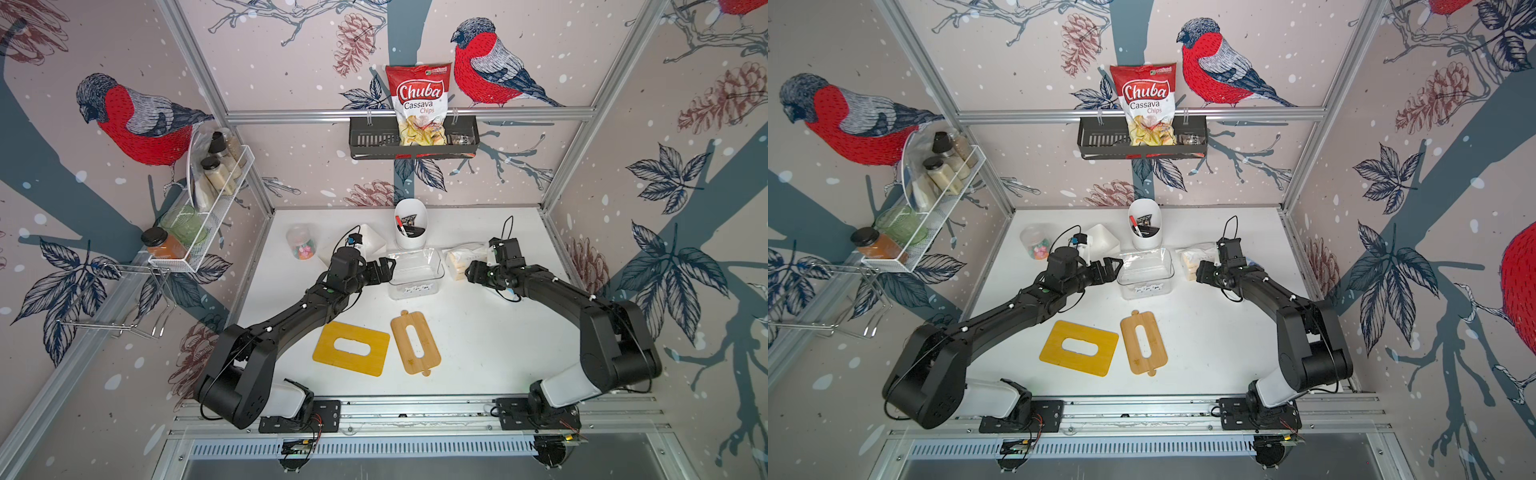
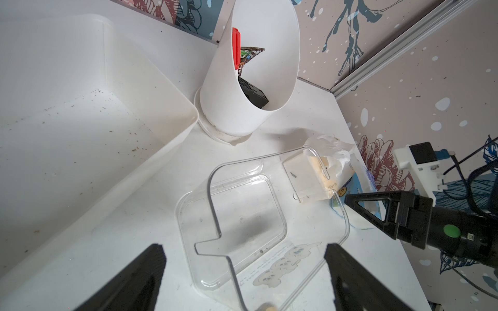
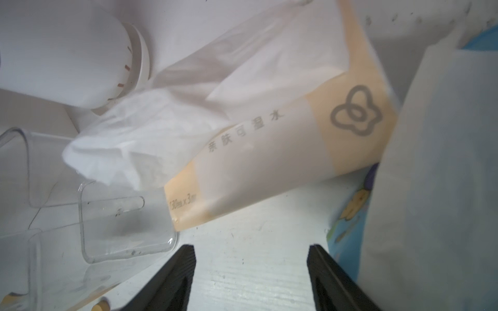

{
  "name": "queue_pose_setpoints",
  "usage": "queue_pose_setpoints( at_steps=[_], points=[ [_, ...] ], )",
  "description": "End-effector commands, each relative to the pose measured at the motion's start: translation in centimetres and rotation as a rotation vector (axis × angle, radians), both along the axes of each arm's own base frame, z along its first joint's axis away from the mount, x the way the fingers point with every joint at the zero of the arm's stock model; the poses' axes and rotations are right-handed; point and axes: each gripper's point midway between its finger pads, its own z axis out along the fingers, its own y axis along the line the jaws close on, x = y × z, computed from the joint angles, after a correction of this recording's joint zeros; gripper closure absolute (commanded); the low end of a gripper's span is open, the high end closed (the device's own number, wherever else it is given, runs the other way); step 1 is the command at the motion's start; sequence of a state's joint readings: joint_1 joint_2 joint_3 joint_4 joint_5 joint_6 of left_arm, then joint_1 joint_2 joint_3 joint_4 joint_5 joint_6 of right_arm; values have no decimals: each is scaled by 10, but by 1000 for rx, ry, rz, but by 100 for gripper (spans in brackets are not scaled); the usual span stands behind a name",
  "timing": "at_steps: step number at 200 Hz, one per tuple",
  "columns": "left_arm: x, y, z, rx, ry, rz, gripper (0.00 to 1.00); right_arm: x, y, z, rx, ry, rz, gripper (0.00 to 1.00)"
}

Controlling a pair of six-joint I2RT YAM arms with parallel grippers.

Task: Put the tissue paper into the tissue box
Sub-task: Move the paper towel to the center of the board, then pick up the paper towel from the center of the board.

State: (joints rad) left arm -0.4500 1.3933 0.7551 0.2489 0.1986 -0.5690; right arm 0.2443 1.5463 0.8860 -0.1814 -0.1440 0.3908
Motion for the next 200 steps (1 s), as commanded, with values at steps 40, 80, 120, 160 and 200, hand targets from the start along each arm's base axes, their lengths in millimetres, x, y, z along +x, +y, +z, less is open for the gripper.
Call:
queue_pose_setpoints(
  at_steps=[40,80,120,160,200],
  points=[
    [1,1,11,2,-50,4,4,23,-55,12,-17,-73,-138,28],
    [0,1,12,2,-54,-2,4,44,-41,41,18,-174,13,27],
    [-1,-1,11,-5,-56,-9,4,64,-58,32,155,-137,25,27],
    [-1,-1,12,-7,-59,-13,4,74,-34,19,230,-108,118,26],
    [-1,-1,11,-4,-59,-16,4,53,-22,2,220,-43,139,33]
  ],
)
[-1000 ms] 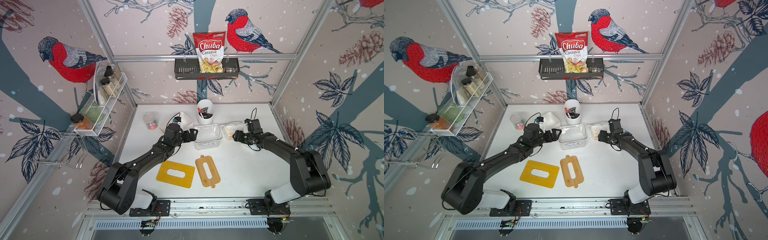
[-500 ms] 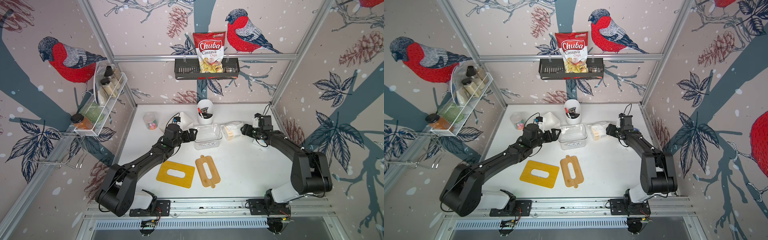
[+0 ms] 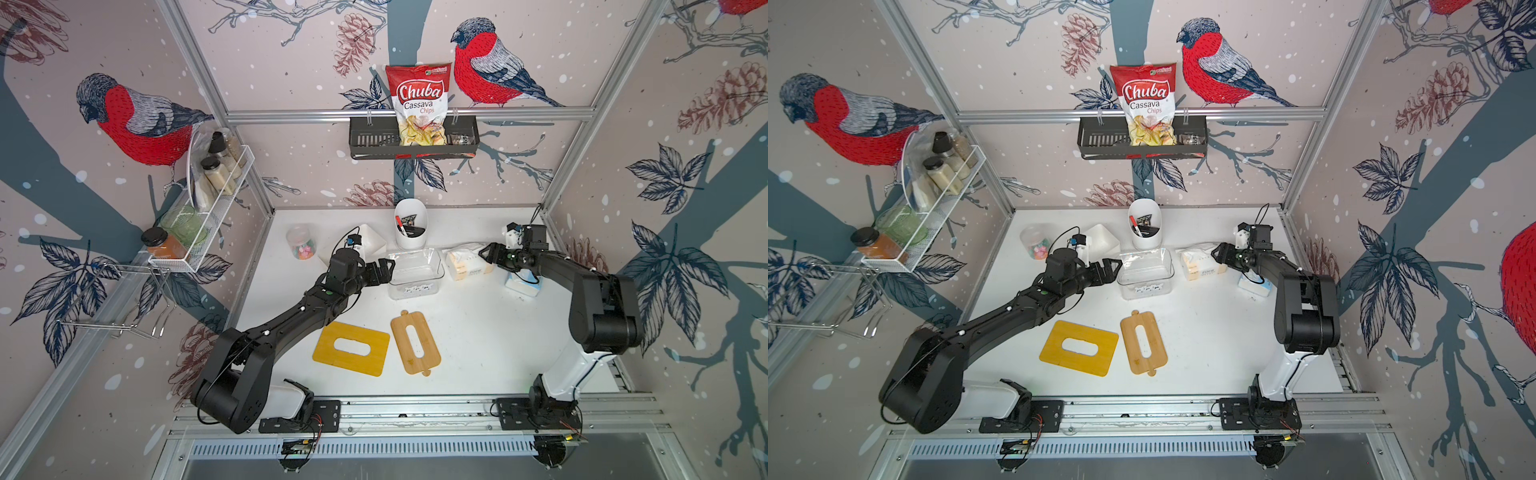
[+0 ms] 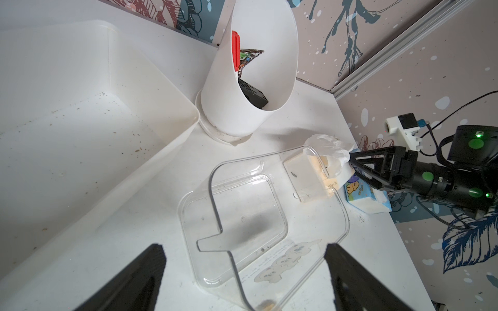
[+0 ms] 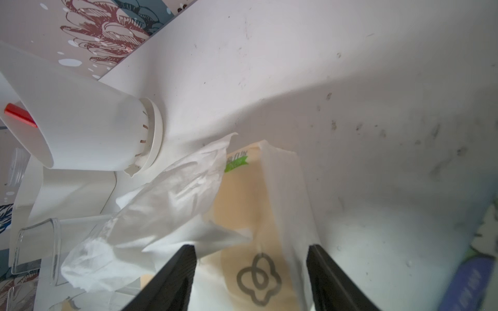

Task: Put the tissue paper into the tissue box
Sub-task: Pick up the paper towel from the center of the board.

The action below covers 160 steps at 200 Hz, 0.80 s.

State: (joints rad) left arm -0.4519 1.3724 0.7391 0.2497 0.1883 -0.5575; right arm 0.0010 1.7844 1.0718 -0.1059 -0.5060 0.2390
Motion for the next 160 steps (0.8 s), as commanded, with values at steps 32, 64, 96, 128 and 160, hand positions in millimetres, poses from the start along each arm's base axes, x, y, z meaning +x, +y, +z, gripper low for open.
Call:
queue_pose_setpoints(
  at_steps=[32,64,96,128,160],
  points=[
    [1,-4,10,-18,-45,-22,4,-53,28,-4,8,12,61,37],
    [1,-6,10,-21,-43,-25,4,-61,18,-8,-25,8,28,36],
    [2,-6,9,-22,-42,-25,4,-41,16,-5,-7,0,16,37],
    [1,-5,8,-18,-39,-21,4,-27,22,1,29,-23,33,39],
    [-1,-3,3,-10,-26,-19,4,-24,21,-13,18,14,31,49]
  ],
)
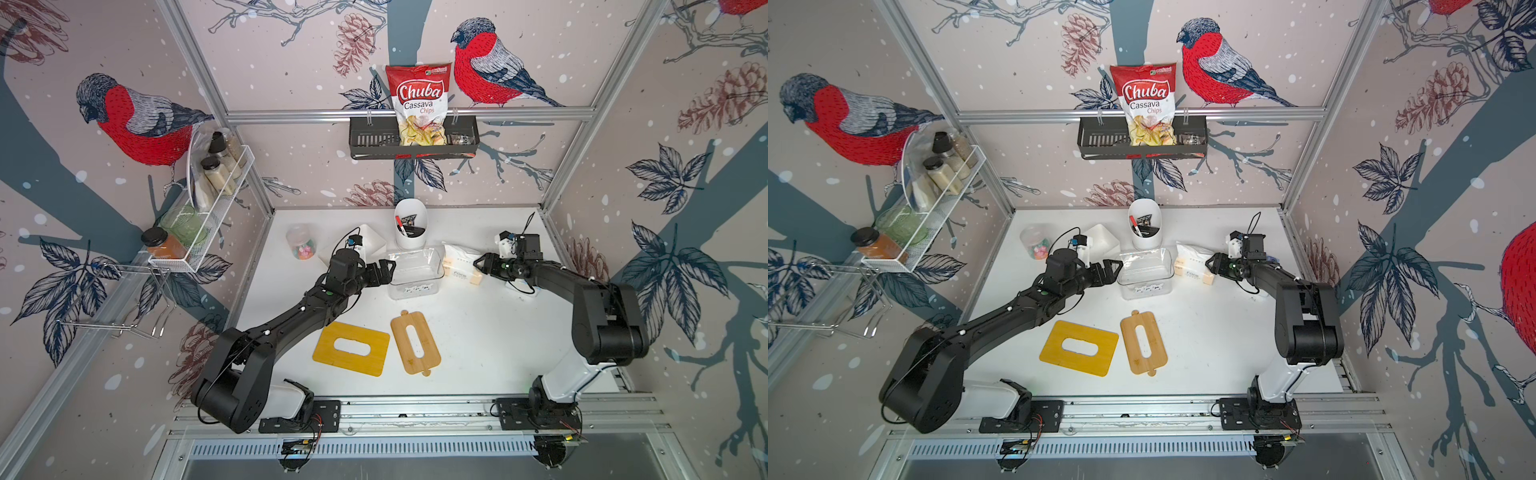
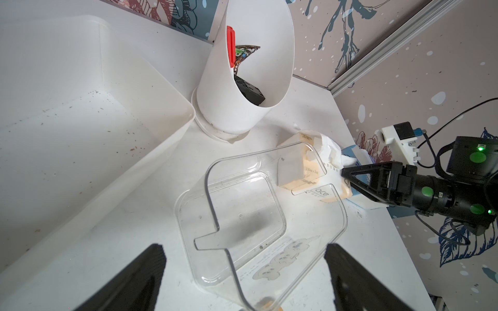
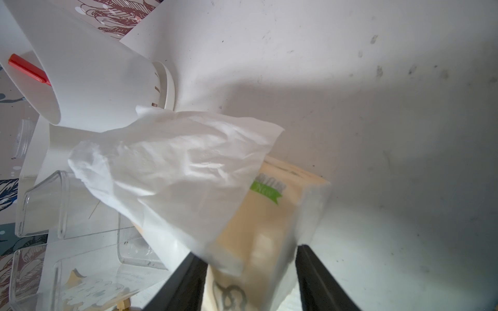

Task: Put the tissue paper into the tissue box
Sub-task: Pick up the paper towel from the center of the board.

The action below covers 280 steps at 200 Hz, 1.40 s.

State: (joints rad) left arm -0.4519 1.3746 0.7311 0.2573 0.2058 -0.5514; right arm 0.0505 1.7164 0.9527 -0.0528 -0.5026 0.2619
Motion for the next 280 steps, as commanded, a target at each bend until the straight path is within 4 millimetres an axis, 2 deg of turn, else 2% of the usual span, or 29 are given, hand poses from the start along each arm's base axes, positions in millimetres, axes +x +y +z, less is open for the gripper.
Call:
queue_pose_setpoints(
  at_steps=[1,22,46,95,115,153,182,201,232,249,262,280],
  points=[
    [2,-1,6,-9,-29,-1,4,4,1,-5,8,6,-1,49],
    [1,-1,4,-7,-25,-1,4,-1,1,-14,9,30,-2,51],
    [-1,-1,4,-8,-24,-5,4,-7,0,-17,11,35,-3,45],
    [-1,-2,-1,-7,-11,-10,4,-12,1,-5,79,10,3,44],
    [0,-2,-1,-7,-11,-10,4,-14,2,-7,91,19,7,46],
    [0,-3,-4,-4,-7,-13,4,-19,1,-20,85,46,-1,56],
    [1,-4,-5,-6,-1,-15,4,-19,-8,-26,65,55,-41,75],
    [0,-4,-5,-10,0,-15,4,-15,-15,-14,75,22,-78,86],
    [0,-4,-4,-19,2,-15,4,-11,-28,16,99,-42,-138,94],
    [-1,-5,-3,-27,-1,-15,4,-12,-35,42,109,-92,-157,96],
    [-1,-4,-1,-29,-5,-14,4,-14,-34,61,108,-123,-154,97],
    [-1,-1,0,-25,-12,1,4,-19,-19,89,101,-154,-97,97]
  ],
)
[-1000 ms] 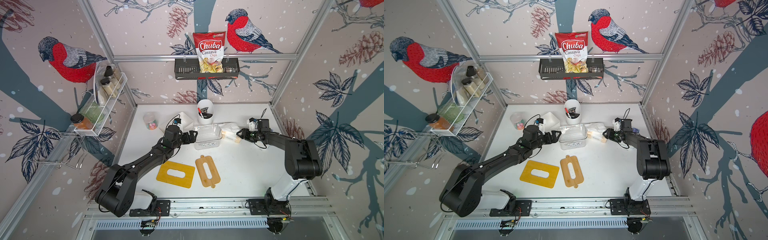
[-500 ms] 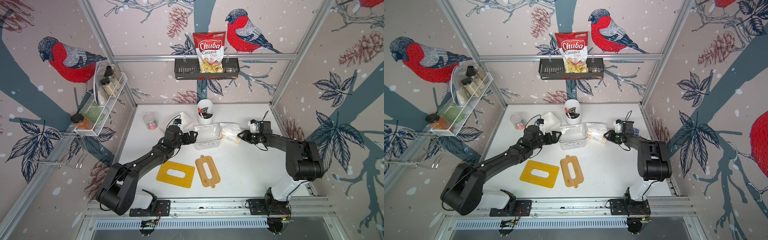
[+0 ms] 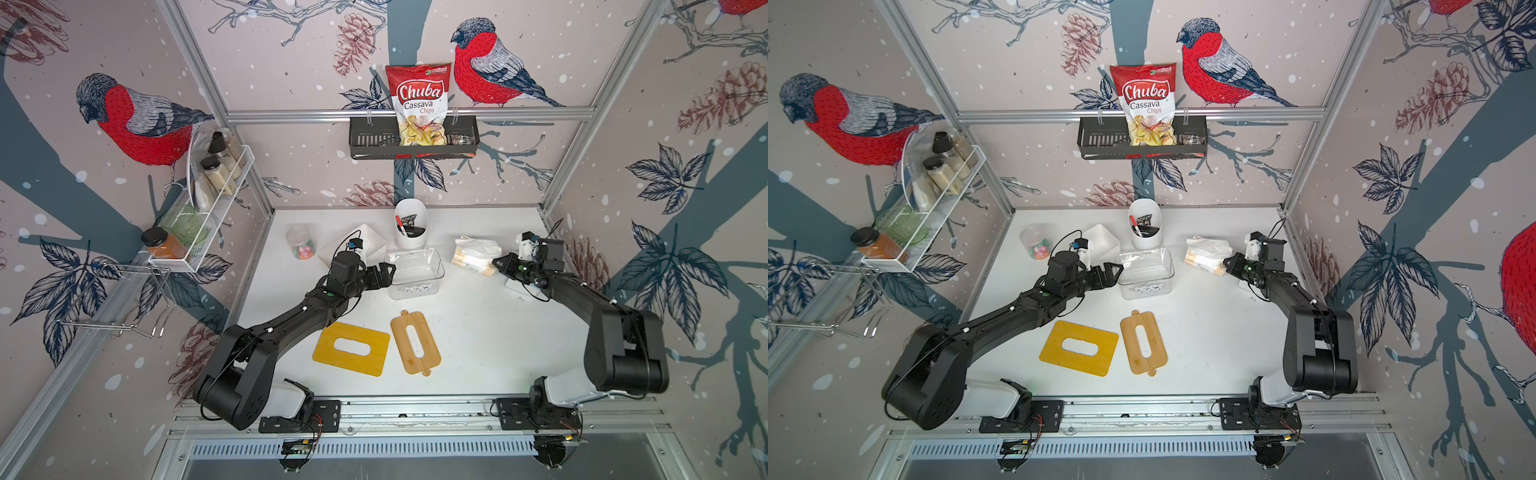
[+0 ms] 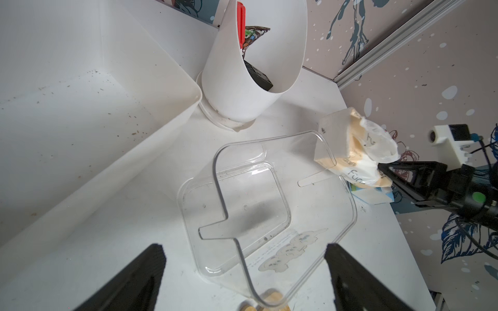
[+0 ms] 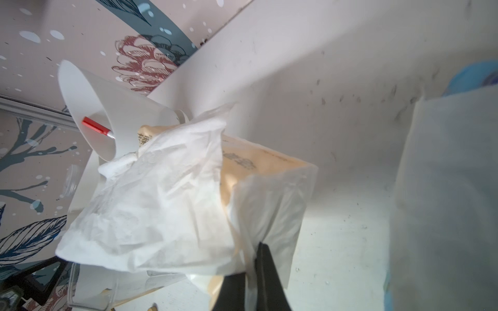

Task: Put the tissue paper into the tissue box
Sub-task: Pick up the paper towel from the center of the board, then place the paper towel in the tissue box.

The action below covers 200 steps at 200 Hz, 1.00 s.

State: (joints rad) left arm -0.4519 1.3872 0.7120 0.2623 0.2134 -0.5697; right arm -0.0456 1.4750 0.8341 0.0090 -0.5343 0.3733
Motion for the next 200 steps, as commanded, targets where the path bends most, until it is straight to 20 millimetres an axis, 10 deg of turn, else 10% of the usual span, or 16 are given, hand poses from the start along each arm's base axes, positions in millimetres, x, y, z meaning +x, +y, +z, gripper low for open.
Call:
queue_pose_setpoints(
  at_steps=[1,54,102,200],
  points=[
    [2,-1,12,-20,-47,2,4,-5,16,31,3,-30,50,97],
    [3,21,26,-12,-103,111,4,-25,100,85,-67,-95,262,96],
    [1,38,35,-20,-139,181,4,-38,165,76,-91,-63,404,96],
    [1,45,33,-13,-142,205,4,-38,185,63,-76,-35,450,96]
  ],
)
